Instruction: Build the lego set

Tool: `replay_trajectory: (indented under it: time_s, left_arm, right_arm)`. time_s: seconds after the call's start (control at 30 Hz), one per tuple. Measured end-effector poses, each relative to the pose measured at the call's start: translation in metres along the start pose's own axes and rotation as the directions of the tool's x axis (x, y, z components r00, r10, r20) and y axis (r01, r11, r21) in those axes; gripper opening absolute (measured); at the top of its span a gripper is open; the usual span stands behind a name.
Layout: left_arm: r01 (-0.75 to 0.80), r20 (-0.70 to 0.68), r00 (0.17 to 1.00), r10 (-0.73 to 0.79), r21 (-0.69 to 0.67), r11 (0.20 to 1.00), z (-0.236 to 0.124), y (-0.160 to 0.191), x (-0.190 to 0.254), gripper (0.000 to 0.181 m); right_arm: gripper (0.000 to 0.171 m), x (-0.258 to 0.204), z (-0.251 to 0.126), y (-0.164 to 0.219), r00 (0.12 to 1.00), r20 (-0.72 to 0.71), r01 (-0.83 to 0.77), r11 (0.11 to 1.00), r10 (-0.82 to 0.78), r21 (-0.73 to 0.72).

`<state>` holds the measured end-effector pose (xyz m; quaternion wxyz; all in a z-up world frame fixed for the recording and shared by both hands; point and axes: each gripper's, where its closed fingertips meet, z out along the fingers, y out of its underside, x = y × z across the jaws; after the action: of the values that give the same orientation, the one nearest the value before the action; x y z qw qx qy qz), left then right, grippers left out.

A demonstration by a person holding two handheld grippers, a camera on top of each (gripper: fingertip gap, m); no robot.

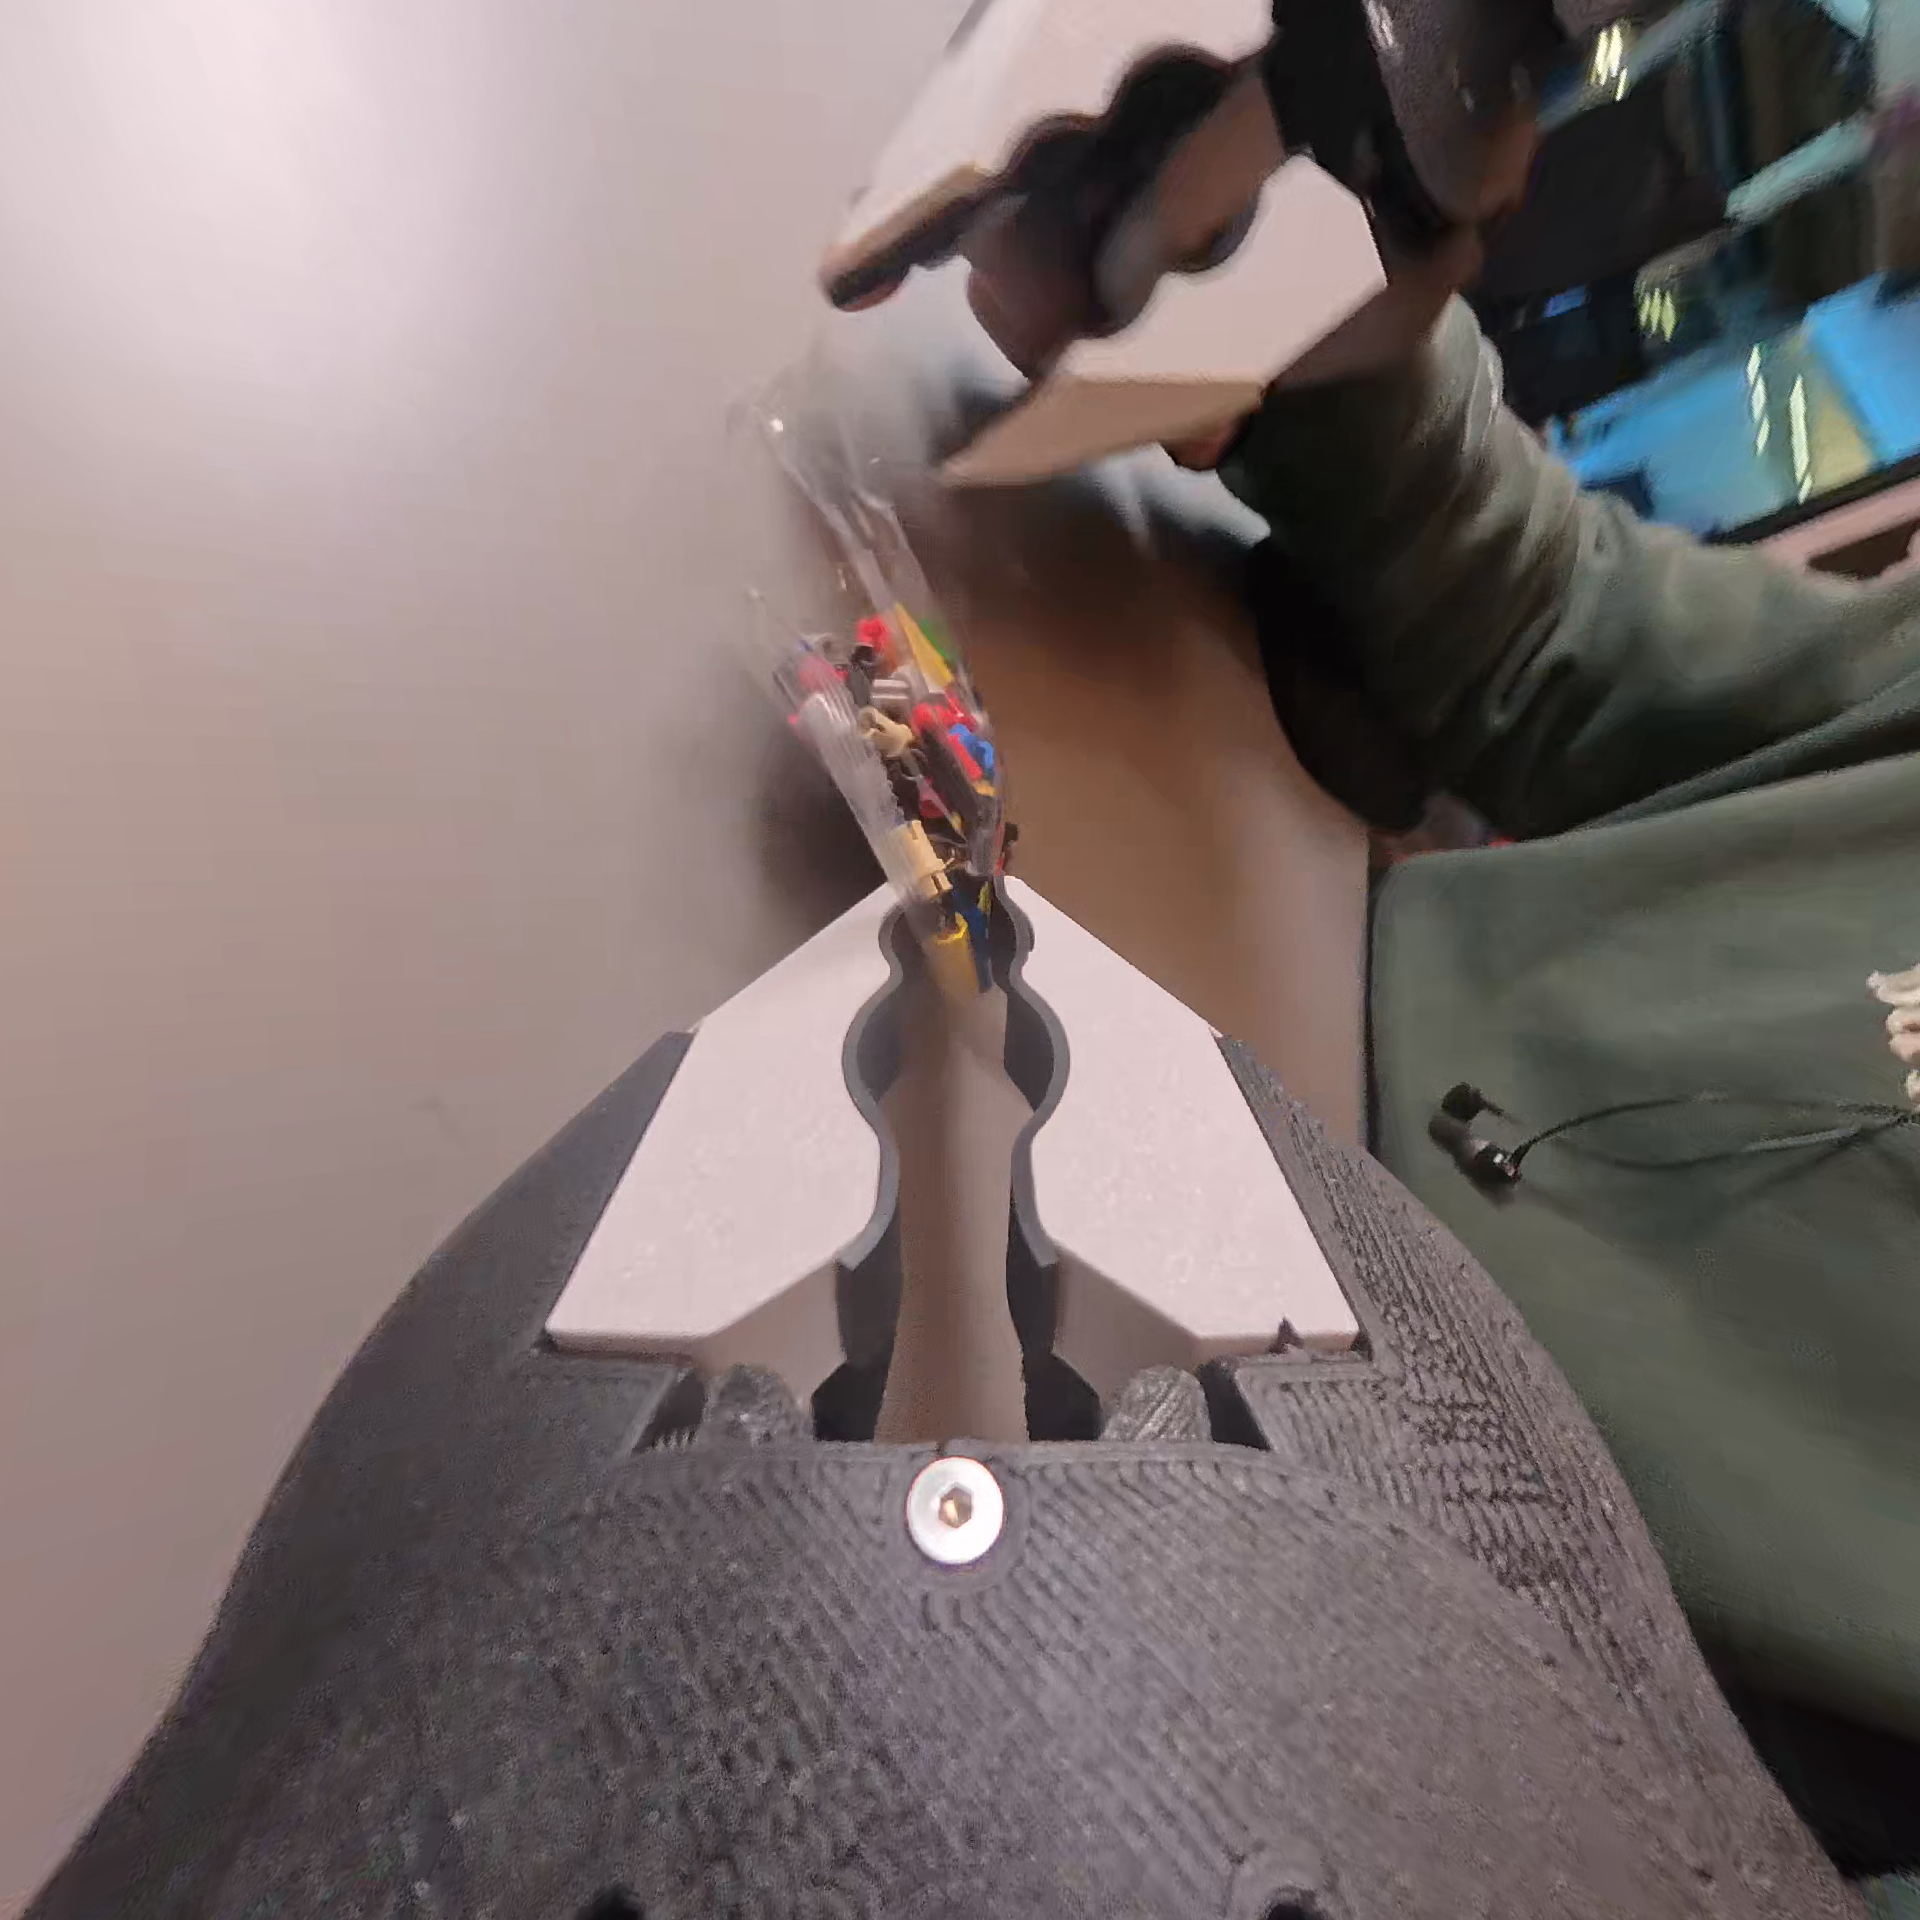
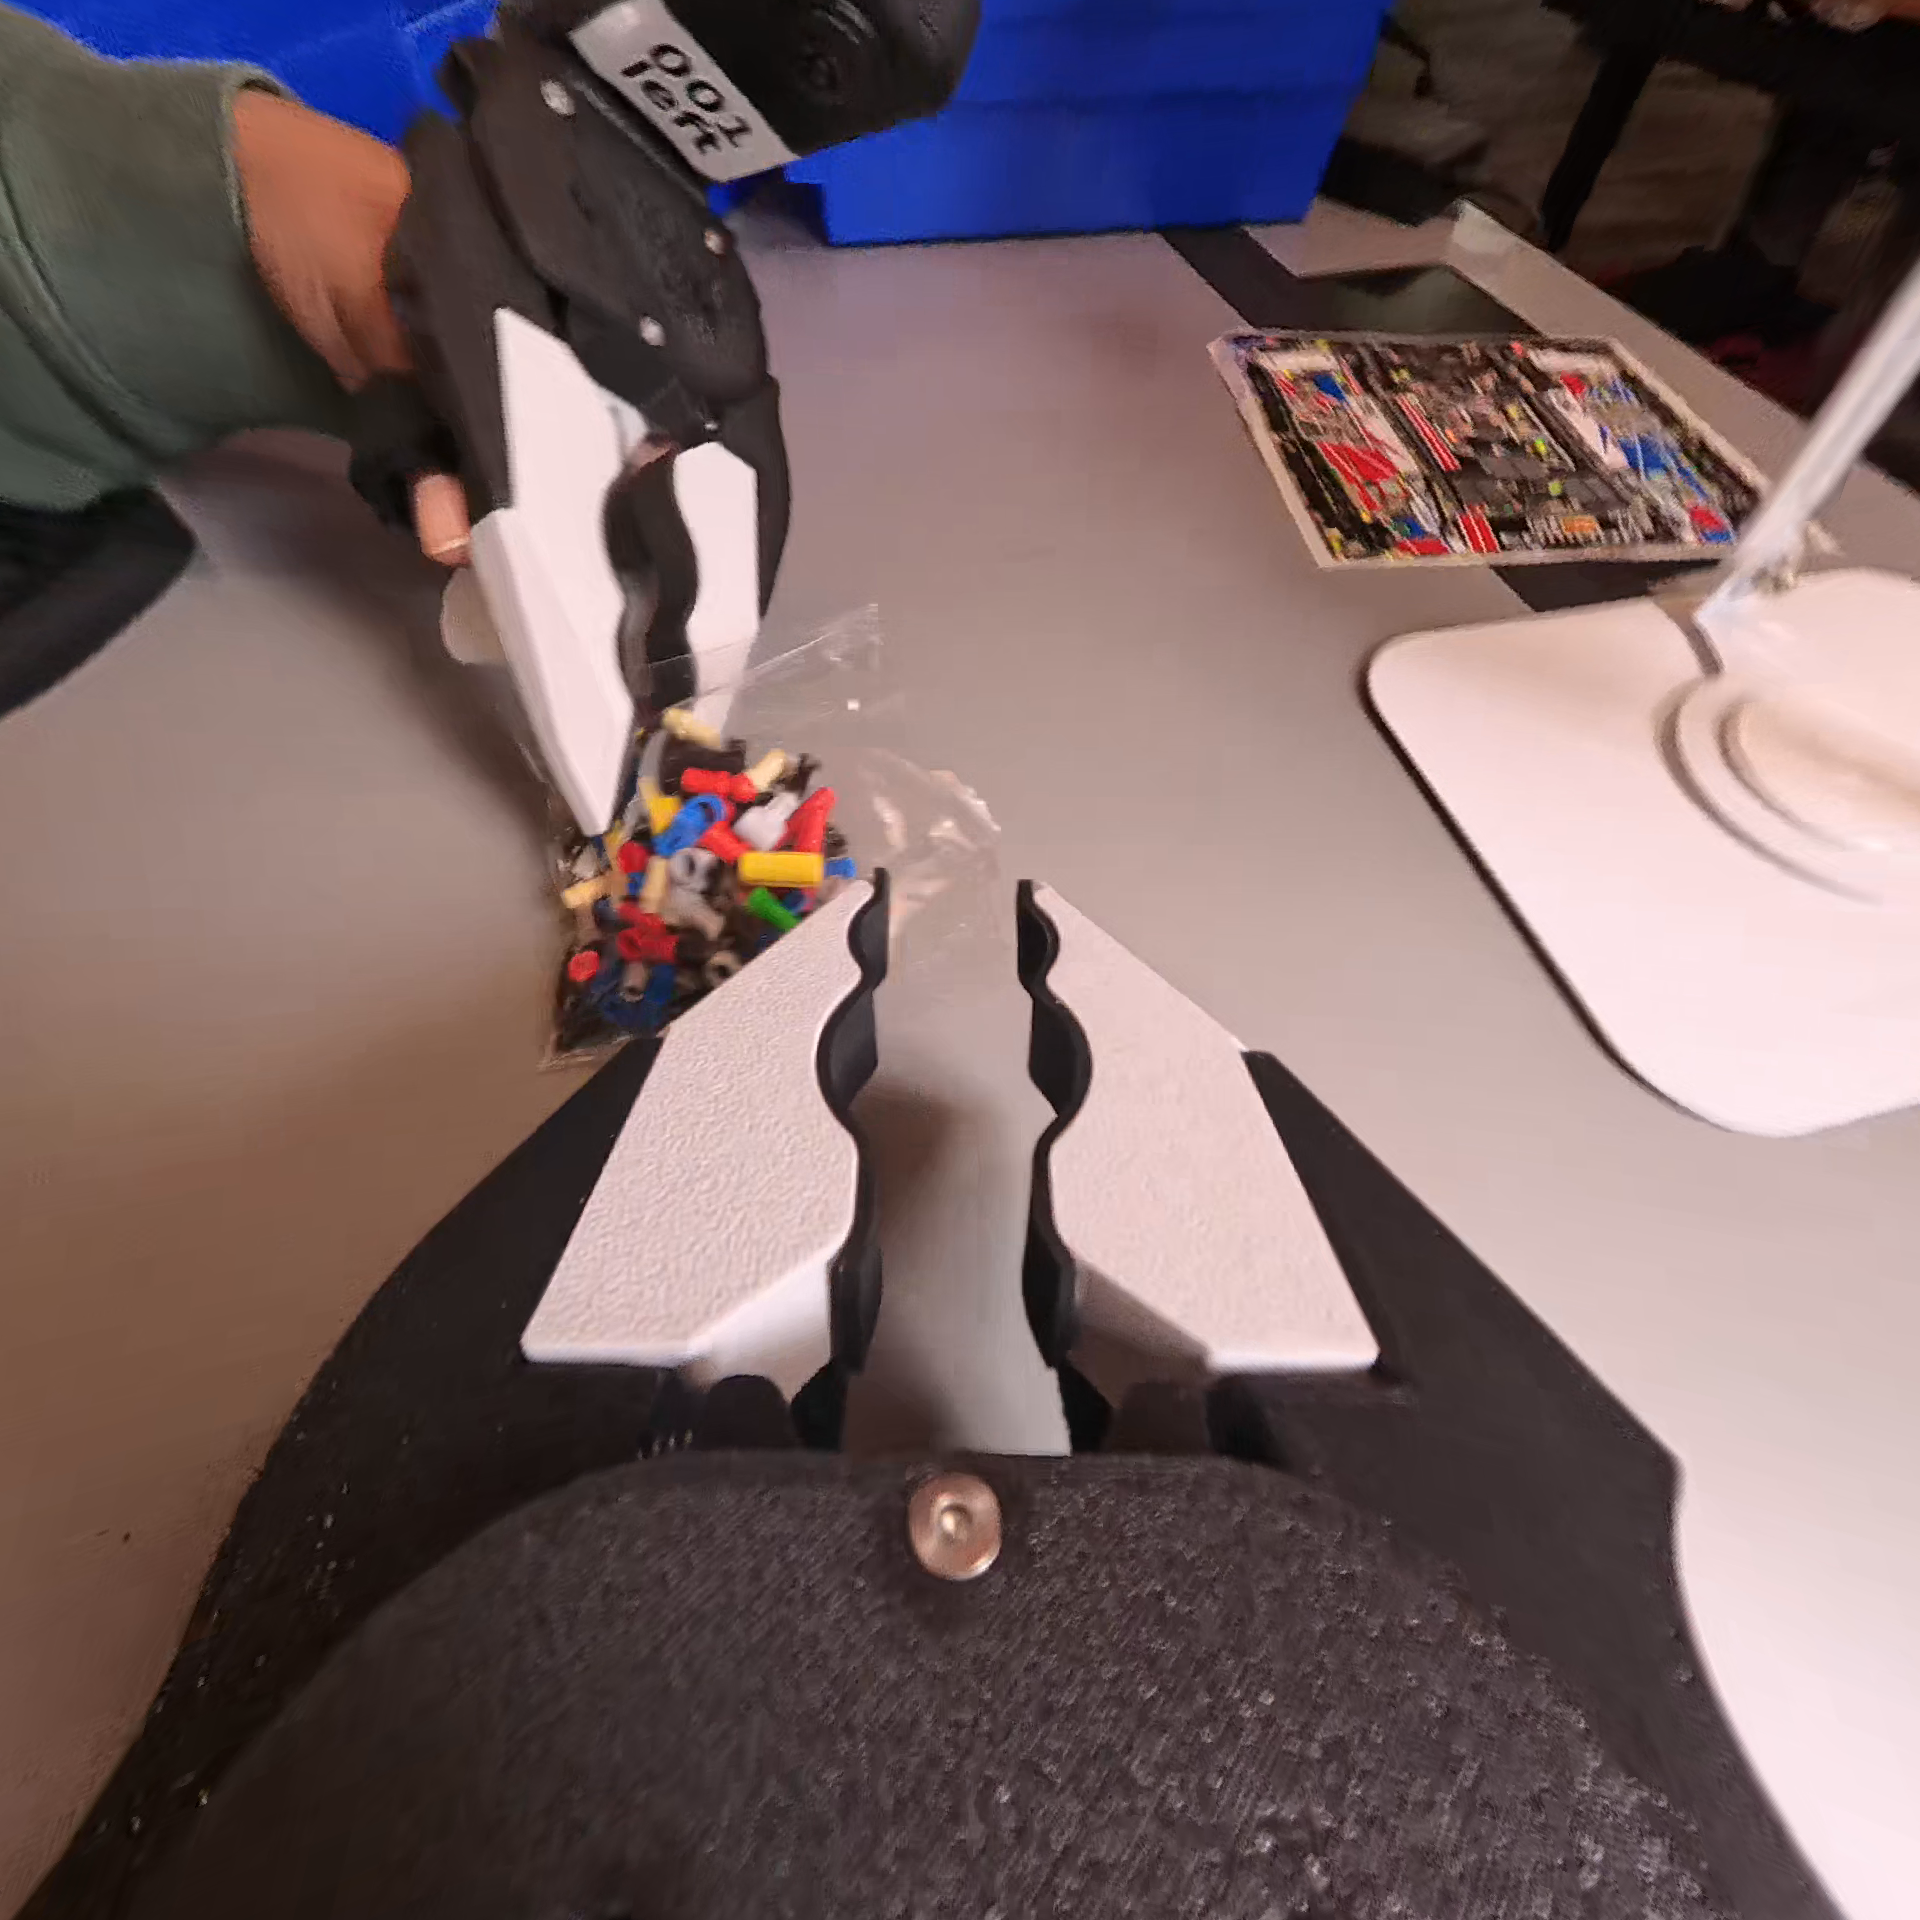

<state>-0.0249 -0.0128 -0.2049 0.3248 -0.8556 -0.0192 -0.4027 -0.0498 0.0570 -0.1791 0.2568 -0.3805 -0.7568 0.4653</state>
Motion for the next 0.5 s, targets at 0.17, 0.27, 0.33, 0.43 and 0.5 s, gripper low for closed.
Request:
replay_trajectory:
  time_s: [0.17, 0.27, 0.33, 0.43, 0.5]
  left_arm:
    - [0.159, -0.022, 0.987, -0.158, 0.133, 0.978, -0.012, 0.008, 0.003, 0.01]
    - [0.207, -0.016, 0.978, -0.208, 0.186, 0.961, -0.018, 0.008, 0.0, 0.009]
    - [0.231, -0.011, 0.972, -0.234, 0.22, 0.948, -0.022, 0.006, -0.003, 0.009]
    - [0.254, -0.009, 0.966, -0.26, 0.254, 0.933, -0.025, 0.004, -0.006, 0.009]
    - [0.261, -0.015, 0.964, -0.266, 0.259, 0.93, -0.025, 0.004, -0.005, 0.009]
  right_arm:
    - [0.036, -0.052, -0.001, -0.004, 0.96, 0.13, 0.252, 0.967, -0.246, -0.026]
    - [0.045, -0.079, 0.007, 0.014, 0.912, 0.177, 0.391, 0.916, -0.371, -0.095]
    - [0.052, -0.087, 0.012, 0.024, 0.896, 0.189, 0.431, 0.888, -0.401, -0.16]
    - [0.043, -0.086, 0.02, 0.028, 0.903, 0.133, 0.427, 0.881, -0.408, -0.203]
    - [0.033, -0.082, 0.026, 0.026, 0.906, 0.087, 0.422, 0.88, -0.413, -0.218]
